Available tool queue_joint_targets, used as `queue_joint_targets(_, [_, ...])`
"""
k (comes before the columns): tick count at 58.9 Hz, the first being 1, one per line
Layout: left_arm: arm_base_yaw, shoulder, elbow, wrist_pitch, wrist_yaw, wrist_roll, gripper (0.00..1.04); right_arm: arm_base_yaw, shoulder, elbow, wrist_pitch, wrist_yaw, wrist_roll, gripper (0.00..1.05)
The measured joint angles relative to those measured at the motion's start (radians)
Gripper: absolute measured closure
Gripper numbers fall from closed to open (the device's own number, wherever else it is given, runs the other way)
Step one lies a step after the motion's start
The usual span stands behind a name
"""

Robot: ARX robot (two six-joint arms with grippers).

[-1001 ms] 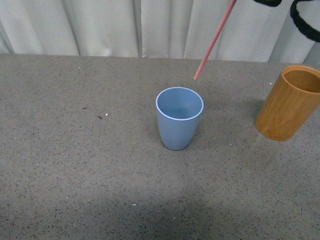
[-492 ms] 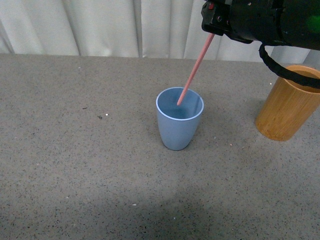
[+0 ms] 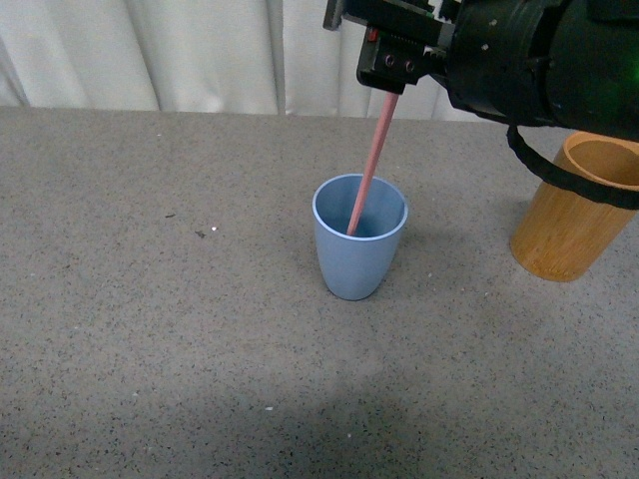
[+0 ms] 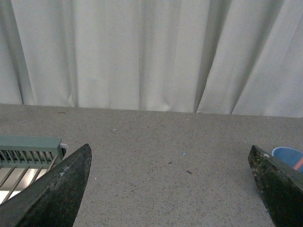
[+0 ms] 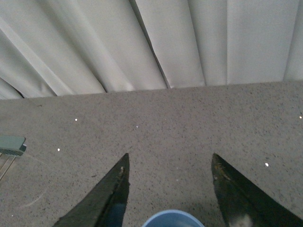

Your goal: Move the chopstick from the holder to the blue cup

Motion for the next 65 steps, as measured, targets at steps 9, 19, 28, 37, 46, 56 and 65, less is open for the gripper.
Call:
queue_joint_targets(9, [0.0, 0.0, 0.0, 0.0, 0.0, 0.0, 0.07, -0.034, -0.092, -0.111, 0.034, 0.093, 0.019, 0.27])
queue_joint_targets(19, [0.0, 0.0, 0.0, 0.0, 0.001, 0.0, 0.07, -0.159, -0.368, -0.48, 0.362, 0.223, -0.178, 0.35])
queue_joint_targets(28, [0.0, 0.0, 0.0, 0.0, 0.0, 0.0, 0.07, -0.42, -1.209, -0.793, -0.332, -0.028, -0.351, 0.67])
queue_joint_targets(37, [0.0, 0.0, 0.0, 0.0, 0.001, 0.001, 0.07, -0.464, -1.748, -0.793, -0.69, -0.047, -0.376, 0.94])
queue_joint_targets(46, [0.0, -0.002, 0.0, 0.0, 0.0, 0.001, 0.07, -0.466, -1.796, -0.793, -0.702, -0.051, -0.386, 1.04])
queue_joint_targets(56, [0.0, -0.002, 0.0, 0.0, 0.0, 0.001, 0.07, -0.466, -1.797, -0.793, -0.702, -0.051, -0.386, 1.04])
queue_joint_targets(65, [0.0, -0.002, 0.0, 0.0, 0.0, 0.001, 0.07, -0.466, -1.797, -0.793, -0.702, -0.051, -0.388, 0.78])
